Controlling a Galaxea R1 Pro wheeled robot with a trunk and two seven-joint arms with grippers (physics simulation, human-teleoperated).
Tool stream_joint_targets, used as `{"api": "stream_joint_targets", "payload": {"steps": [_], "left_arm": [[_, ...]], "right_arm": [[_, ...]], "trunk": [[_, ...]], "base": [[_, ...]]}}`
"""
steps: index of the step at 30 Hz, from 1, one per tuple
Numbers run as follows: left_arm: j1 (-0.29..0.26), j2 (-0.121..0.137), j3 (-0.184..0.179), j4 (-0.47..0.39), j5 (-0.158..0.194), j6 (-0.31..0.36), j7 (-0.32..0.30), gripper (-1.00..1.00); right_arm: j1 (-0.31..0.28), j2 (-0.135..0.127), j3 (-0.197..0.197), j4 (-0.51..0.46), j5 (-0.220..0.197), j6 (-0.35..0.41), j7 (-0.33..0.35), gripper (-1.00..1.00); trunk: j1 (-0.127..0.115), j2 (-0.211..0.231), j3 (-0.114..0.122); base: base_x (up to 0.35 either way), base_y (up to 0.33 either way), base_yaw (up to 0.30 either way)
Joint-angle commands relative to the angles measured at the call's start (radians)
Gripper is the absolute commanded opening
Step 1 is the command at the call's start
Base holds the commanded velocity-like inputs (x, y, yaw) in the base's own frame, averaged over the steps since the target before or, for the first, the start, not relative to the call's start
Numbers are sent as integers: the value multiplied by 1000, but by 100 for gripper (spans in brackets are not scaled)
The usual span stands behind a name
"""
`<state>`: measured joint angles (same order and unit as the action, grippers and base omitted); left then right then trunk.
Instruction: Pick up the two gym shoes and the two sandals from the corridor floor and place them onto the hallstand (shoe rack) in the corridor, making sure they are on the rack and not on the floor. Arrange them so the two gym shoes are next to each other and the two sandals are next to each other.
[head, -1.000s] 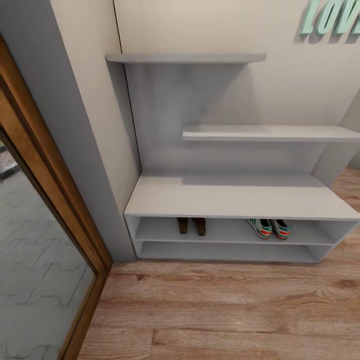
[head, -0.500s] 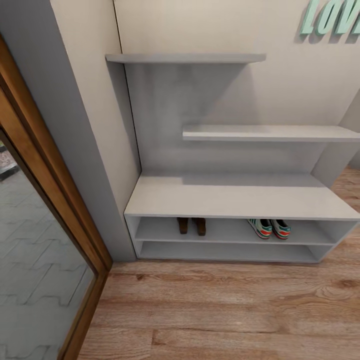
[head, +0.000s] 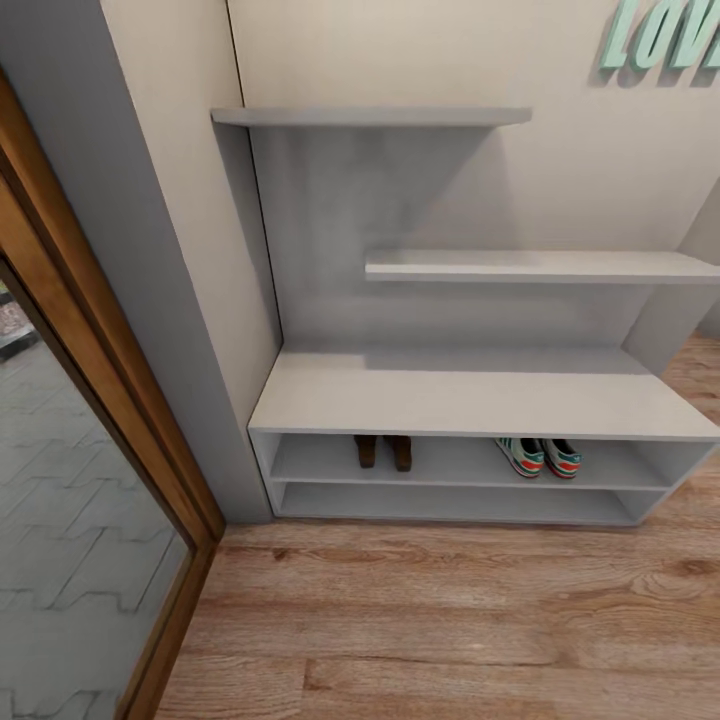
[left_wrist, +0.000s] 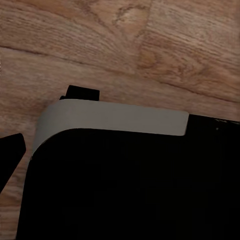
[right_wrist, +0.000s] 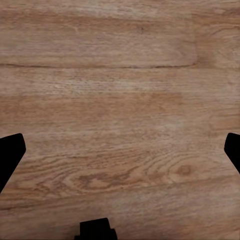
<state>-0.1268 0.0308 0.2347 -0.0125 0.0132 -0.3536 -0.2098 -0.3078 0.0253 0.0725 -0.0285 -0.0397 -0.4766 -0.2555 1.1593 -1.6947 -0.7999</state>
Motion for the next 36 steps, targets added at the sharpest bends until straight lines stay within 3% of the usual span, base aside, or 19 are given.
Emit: {"api": "stream_joint_targets", "payload": {"steps": [1,36], "left_arm": [[-1,4,8,1,0,-2,-7,100],[-1,2,4,3,1,-2,-6,100]], "right_arm": [[-1,1,7,1,-4,-2,-5,100],[-1,2,9,1,-3,-2,-5,100]], "trunk": [[0,0,-1],[0,0,-1]], "base": [[0,0,0],[0,0,0]]}}
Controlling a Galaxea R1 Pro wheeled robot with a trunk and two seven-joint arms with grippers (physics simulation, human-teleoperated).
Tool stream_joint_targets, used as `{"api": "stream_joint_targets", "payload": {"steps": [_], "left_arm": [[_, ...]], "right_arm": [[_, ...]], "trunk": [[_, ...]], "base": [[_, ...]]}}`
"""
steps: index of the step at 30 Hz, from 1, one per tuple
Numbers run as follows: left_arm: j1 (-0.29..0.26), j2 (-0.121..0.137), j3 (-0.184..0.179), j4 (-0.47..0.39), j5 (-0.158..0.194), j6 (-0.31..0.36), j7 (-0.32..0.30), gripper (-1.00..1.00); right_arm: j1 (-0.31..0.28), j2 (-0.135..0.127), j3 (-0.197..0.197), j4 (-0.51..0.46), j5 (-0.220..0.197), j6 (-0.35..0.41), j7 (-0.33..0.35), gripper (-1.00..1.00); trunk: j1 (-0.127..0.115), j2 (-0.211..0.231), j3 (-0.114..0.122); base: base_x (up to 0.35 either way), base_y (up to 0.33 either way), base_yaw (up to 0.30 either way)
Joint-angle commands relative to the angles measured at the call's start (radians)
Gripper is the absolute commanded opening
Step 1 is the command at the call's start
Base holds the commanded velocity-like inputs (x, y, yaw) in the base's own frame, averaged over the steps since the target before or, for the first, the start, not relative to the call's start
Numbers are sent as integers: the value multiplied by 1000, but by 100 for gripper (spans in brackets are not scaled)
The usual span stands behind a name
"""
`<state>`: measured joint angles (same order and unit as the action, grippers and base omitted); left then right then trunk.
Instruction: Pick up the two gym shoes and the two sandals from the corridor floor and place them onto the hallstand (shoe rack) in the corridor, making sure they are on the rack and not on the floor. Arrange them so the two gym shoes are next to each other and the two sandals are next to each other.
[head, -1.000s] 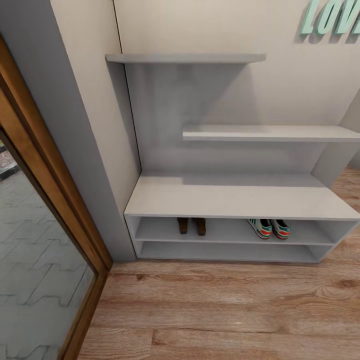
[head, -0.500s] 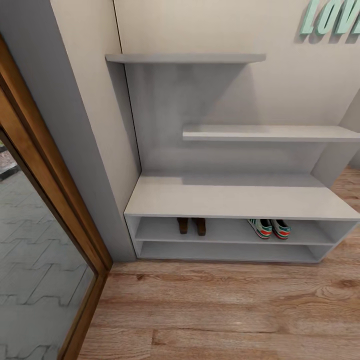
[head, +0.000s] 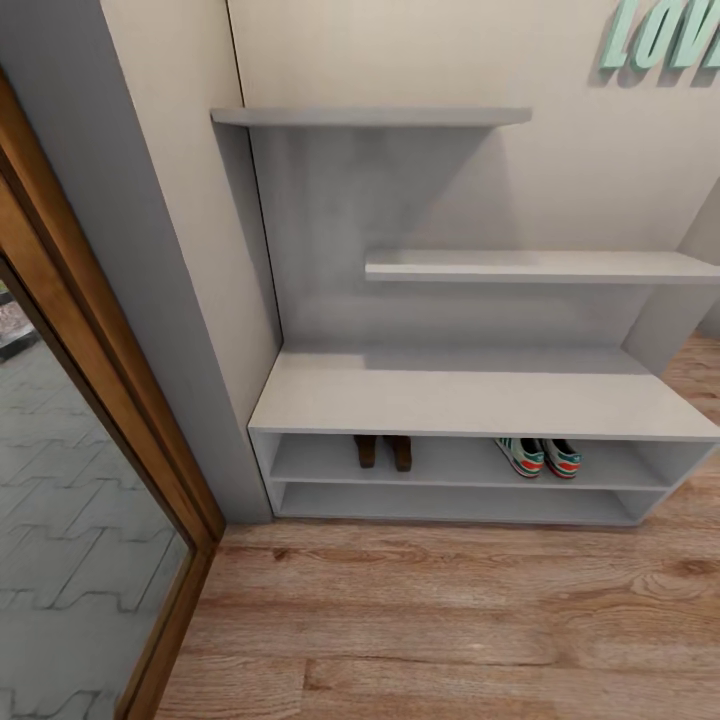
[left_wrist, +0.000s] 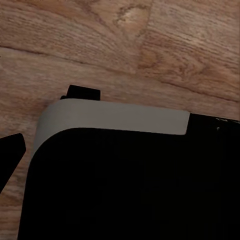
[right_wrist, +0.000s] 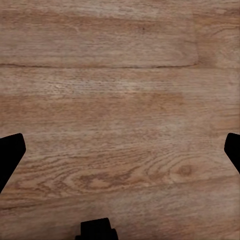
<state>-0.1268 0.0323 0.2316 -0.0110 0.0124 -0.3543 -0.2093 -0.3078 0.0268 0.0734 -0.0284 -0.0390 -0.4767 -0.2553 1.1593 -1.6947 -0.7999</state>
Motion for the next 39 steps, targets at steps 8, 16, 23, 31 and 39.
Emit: {"api": "stream_joint_targets", "payload": {"steps": [8,16,23,31,39], "left_arm": [[-1,1,8,1,2,-2,-7,100],[-1,1,8,1,2,-2,-7,100],[-1,0,8,1,1,-3,-7,100],[-1,1,8,1,1,-2,-7,100],[-1,1,8,1,1,-2,-7,100]], "right_arm": [[-1,0,8,1,-4,-2,-5,100],[-1,0,8,1,-4,-2,-5,100],[-1,0,8,1,-4,-2,-5,100],[-1,0,8,1,-4,-2,-5,100],[-1,0,8,1,-4,-2,-5,100]], "trunk": [[0,0,-1],[0,0,-1],[0,0,-1],[0,0,-1],[0,0,-1]], "base": [[0,0,0],[0,0,0],[0,0,0],[0,0,0],[0,0,0]]}}
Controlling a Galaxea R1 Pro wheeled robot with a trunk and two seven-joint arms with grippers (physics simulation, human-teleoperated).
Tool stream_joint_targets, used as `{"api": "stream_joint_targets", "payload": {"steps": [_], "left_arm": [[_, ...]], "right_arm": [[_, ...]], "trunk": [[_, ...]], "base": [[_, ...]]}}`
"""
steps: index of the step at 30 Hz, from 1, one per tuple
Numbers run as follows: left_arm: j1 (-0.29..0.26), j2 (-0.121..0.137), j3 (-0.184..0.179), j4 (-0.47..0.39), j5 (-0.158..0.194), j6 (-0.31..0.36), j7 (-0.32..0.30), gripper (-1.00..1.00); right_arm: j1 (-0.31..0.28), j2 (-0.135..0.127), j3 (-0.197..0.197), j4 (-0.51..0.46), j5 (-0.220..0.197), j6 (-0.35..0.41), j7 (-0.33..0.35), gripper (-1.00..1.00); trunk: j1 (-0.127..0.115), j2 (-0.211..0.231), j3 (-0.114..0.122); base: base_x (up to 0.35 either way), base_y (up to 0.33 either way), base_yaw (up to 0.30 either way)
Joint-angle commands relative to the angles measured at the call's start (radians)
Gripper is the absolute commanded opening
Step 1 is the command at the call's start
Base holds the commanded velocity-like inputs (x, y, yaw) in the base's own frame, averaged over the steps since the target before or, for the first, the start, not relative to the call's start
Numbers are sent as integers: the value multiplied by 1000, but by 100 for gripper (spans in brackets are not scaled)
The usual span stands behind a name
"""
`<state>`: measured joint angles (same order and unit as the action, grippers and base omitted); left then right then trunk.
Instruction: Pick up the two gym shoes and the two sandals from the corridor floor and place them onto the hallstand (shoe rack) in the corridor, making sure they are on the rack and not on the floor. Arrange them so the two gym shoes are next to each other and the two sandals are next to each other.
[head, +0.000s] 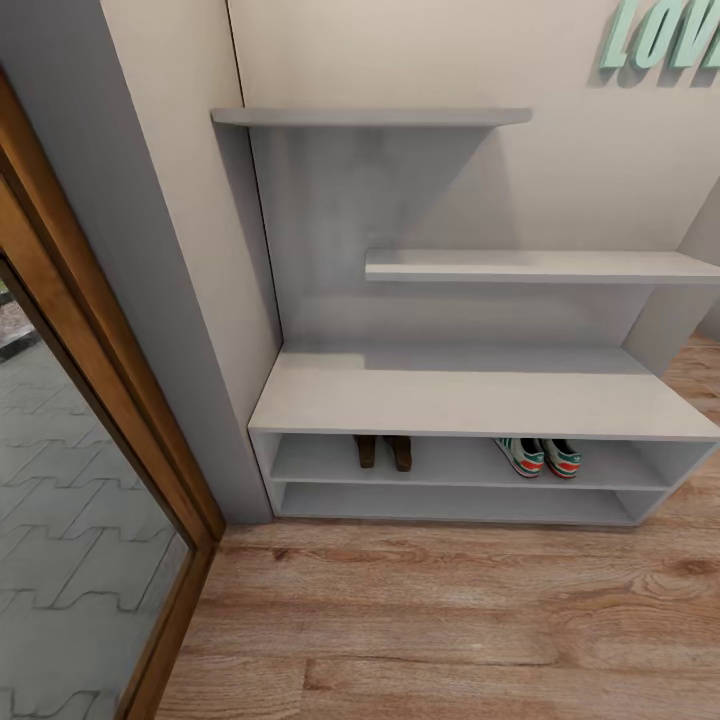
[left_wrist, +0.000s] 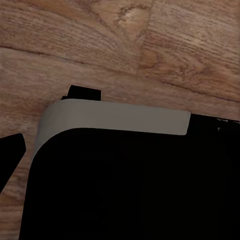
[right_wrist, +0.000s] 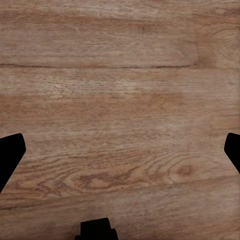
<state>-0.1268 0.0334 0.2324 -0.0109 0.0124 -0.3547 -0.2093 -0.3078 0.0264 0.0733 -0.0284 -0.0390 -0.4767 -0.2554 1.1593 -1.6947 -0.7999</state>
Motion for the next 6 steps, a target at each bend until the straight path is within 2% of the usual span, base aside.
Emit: {"api": "stream_joint_targets", "payload": {"steps": [1,6], "left_arm": [[-1,0,7,1,1,-1,-7,100],[-1,0,7,2,0,-1,-7,100]], "right_arm": [[-1,0,8,1,-4,-2,-5,100],[-1,0,8,1,-4,-2,-5,100]], "trunk": [[0,0,-1],[0,0,-1]], "base": [[0,0,0],[0,0,0]]}}
